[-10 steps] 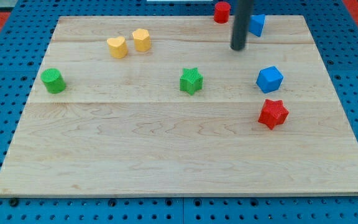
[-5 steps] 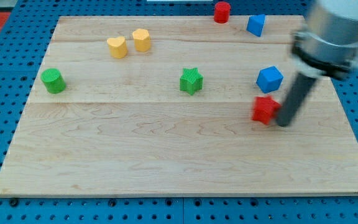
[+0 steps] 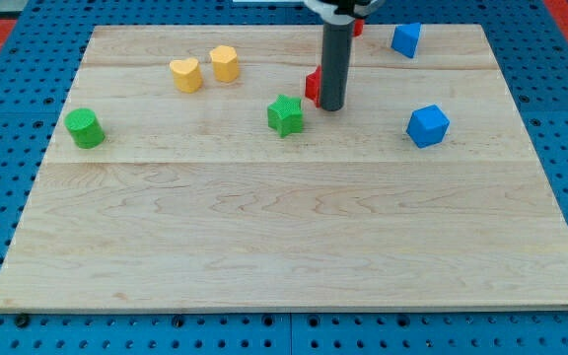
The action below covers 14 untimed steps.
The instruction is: Slide red star from bottom right to top center
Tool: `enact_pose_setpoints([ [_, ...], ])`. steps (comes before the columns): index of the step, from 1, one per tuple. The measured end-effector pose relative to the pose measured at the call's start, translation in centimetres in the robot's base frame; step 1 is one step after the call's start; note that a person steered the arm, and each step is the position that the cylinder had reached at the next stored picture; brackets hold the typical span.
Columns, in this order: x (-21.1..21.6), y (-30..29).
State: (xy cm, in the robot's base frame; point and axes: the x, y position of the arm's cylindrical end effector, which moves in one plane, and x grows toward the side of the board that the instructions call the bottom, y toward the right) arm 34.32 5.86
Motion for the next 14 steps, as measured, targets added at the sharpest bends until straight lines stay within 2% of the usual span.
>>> enact_pose_setpoints([
  [1, -0.1, -6.6],
  [2, 0.7, -5.5],
  [3, 1.1, 2.3],
  [4, -1.3, 4.7],
  [6, -2.3, -11.2],
  [8, -1.9, 0.3],
  [9, -4.8, -2.9],
  [12, -4.3, -10.3],
  [13, -3.8, -6.9],
  [14, -4.0, 2.7],
])
